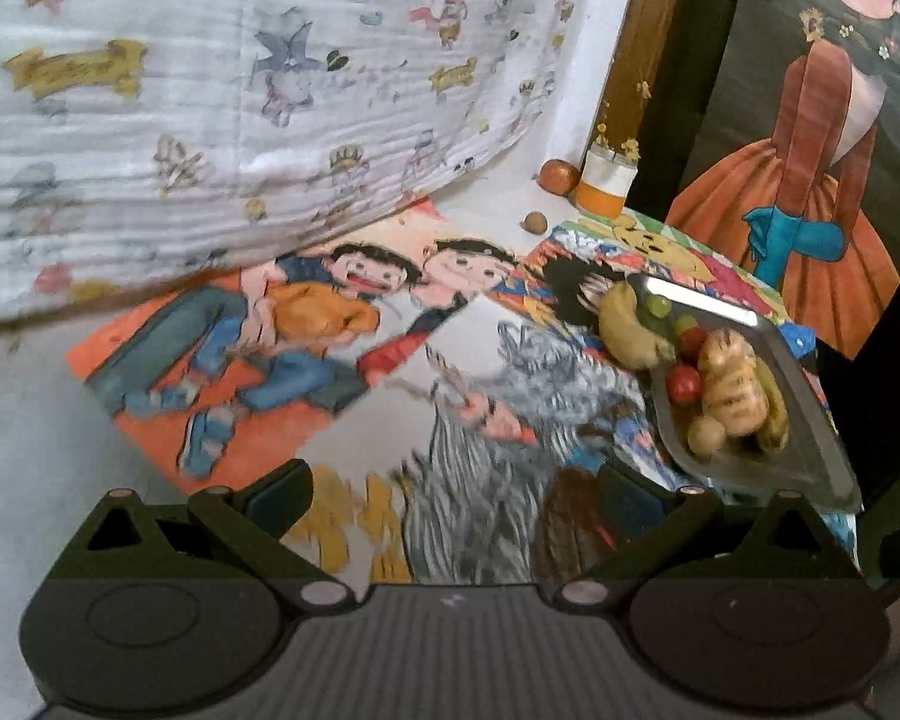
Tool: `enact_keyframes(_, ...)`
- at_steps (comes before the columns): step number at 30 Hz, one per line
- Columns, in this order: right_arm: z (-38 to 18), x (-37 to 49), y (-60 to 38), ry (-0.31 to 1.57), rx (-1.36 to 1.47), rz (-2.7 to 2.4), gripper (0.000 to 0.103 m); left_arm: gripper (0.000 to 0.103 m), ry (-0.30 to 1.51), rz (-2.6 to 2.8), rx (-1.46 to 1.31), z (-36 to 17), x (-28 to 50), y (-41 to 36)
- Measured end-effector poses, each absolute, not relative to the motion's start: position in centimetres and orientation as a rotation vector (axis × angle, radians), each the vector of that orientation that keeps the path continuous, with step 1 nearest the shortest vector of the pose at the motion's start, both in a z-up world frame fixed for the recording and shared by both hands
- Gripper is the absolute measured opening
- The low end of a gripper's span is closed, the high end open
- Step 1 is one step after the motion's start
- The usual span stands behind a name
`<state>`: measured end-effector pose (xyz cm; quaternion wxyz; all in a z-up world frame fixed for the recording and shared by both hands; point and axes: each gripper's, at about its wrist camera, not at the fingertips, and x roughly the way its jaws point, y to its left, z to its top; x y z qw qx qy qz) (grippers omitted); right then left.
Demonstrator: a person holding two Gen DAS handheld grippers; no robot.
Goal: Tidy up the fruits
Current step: 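Move the left tool to the small brown kiwi while the right tool reaches the loose banana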
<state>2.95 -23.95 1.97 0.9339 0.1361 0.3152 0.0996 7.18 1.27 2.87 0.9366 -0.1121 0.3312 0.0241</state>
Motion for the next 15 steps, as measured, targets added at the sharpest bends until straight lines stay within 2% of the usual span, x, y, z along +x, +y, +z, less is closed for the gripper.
enact_keyframes(4,2.2,6.1,-22.3,0.628,0.296,0.199,0.102,0.103,0.685,0.011,-0.193,3.1,11.7,2.9)
enact_keyframes(10,1.4,12.0,-18.8,0.747,0.328,0.269,0.102,0.103,0.743,-0.115,-0.123,2.4,19.1,5.3)
enact_keyframes(15,3.0,15.1,-17.5,0.803,0.338,0.254,0.102,0.103,0.789,-0.165,-0.058,2.7,23.1,5.5)
